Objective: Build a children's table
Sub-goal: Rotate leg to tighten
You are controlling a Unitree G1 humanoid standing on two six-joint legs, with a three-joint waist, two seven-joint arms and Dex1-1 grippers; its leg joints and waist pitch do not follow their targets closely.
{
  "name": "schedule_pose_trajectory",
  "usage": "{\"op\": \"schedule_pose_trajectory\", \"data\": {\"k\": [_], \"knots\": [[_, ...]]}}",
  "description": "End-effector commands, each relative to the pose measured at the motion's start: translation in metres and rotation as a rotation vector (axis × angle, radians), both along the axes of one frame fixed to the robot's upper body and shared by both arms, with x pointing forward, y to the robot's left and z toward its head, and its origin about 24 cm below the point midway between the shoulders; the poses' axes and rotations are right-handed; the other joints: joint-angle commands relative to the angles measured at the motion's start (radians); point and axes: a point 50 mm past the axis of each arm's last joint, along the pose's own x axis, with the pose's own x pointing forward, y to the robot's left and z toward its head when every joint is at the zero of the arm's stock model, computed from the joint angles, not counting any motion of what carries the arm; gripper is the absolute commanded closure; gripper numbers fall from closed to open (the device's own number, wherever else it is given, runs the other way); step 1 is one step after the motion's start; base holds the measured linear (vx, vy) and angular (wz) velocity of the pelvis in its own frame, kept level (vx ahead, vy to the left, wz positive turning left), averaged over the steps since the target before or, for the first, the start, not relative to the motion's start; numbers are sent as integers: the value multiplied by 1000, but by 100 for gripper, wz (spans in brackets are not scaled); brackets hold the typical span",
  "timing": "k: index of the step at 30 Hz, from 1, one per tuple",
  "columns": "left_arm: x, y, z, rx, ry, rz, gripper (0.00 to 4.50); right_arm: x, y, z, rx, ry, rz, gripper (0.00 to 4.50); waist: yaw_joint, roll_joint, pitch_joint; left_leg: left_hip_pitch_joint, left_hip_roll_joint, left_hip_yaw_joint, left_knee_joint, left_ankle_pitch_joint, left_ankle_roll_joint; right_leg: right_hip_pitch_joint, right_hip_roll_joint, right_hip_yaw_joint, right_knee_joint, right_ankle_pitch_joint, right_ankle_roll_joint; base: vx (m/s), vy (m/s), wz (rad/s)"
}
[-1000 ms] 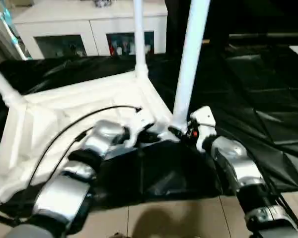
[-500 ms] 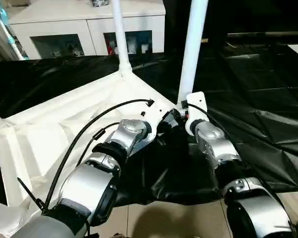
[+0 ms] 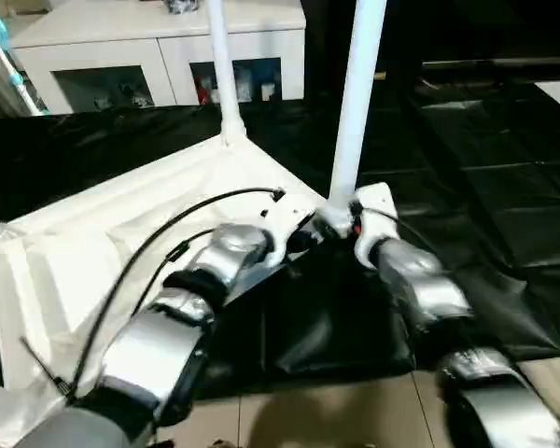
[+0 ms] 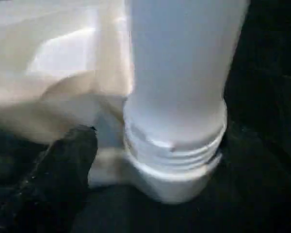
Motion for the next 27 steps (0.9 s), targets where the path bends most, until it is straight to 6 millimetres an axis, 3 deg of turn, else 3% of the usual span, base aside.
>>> {"op": "schedule_pose_trajectory", "data": {"k": [1, 2, 4, 6, 10, 14, 18, 24, 27], "knots": [[-7, 7, -8, 9, 8, -75, 450, -4, 6, 6, 5, -7, 105, 10, 9, -19, -76, 6, 45, -14, -61, -143, 149, 64, -60, 33, -59, -85, -267, 0, 0, 0], [-9, 9, -8, -3, 5, -113, 450, -7, 2, 7, -8, -9, 133, 10, 10, -17, -73, 8, 44, -14, -62, -164, 144, 62, -60, 31, -65, -122, -268, 0, 0, 0], [-14, 13, -6, -31, 3, -204, 450, -15, -5, 10, 0, -8, 198, 10, 12, -21, -70, 10, 44, -13, -65, -197, 131, 62, -62, 33, -75, -208, -249, 0, 0, 0], [-18, 18, -5, -43, 23, -273, 450, -22, -12, 14, 16, -10, 258, 10, 19, -19, -69, 11, 49, -13, -67, -201, 129, 60, -62, 35, -75, -236, -242, 0, 0, 0], [-26, 31, -6, -37, 68, -367, 450, -35, -24, 22, 13, -17, 352, 10, 30, -12, -71, 12, 54, -14, -70, -196, 116, 55, -61, 37, -71, -231, -244, 0, 0, 0], [-29, 38, -6, -43, 78, -390, 450, -43, -25, 23, 8, 3, 412, 10, 37, -12, -72, 11, 54, -15, -69, -189, 114, 53, -62, 37, -67, -207, -246, 0, 0, 0], [-30, 41, -6, -38, 75, -385, 450, -45, -24, 18, -2, 28, 422, 10, 40, -13, -71, 13, 53, -15, -71, -195, 95, 51, -63, 37, -70, -238, -238, 0, 0, 0], [-30, 41, -4, -45, 76, -391, 450, -42, -17, 19, 32, 28, 420, 10, 39, -12, -72, 10, 52, -16, -71, -185, 92, 51, -62, 37, -69, -227, -234, 0, 0, 0], [-30, 40, -4, -44, 77, -393, 450, -40, -14, 19, 40, 28, 416, 44, 39, -10, -72, 11, 52, -16, -71, -184, 92, 51, -62, 37, -68, -213, -238, 0, 0, 0]]}}
